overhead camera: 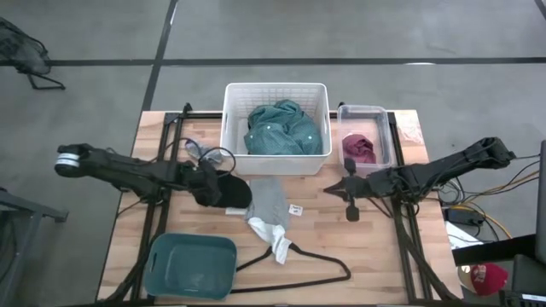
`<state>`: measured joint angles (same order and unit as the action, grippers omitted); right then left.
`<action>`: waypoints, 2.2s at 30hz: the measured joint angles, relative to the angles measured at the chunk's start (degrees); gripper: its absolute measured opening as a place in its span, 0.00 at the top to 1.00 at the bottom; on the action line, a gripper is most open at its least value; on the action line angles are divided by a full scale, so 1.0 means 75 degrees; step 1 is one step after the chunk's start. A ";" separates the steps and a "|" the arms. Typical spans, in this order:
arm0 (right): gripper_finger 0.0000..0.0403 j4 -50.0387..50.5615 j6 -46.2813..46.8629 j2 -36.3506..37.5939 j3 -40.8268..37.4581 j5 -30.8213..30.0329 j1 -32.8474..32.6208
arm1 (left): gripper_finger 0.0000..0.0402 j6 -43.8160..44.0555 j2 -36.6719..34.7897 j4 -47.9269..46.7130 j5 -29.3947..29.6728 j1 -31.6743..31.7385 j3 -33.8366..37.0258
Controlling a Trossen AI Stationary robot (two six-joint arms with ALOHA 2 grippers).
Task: Pick & Place Cloths
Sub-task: Put the black boxer into the transparent bin
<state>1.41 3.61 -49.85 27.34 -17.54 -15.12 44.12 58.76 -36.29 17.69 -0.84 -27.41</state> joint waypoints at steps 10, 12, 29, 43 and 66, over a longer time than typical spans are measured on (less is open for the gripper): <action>0.98 -0.0484 0.0073 -0.0268 -0.0007 -0.0003 0.0000 | 0.99 -0.0745 -0.0970 -0.0026 0.0036 -0.0362 -0.1387; 0.98 -0.0503 0.0058 -0.0284 -0.0007 -0.0003 0.0000 | 0.99 -0.1018 -0.1123 -0.0024 0.0044 -0.0504 -0.1868; 0.98 -0.2132 -0.0297 -0.0491 -0.0007 -0.0023 0.0003 | 0.99 -0.2643 -0.0590 0.4090 0.0047 -0.1334 -0.3569; 0.53 -0.3622 -0.0944 -0.1427 0.0069 -0.0017 0.0000 | 0.98 -0.2692 0.2091 0.7405 -0.0161 -0.1513 -0.3563; 0.14 -0.5202 -0.1140 -0.3720 0.1123 0.1087 0.0000 | 0.98 -0.2900 0.3798 1.0125 -0.0761 -0.1502 -0.3560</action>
<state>-37.61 -4.94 -77.75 35.76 -9.39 -15.11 22.36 87.24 39.64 11.98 -12.10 -54.11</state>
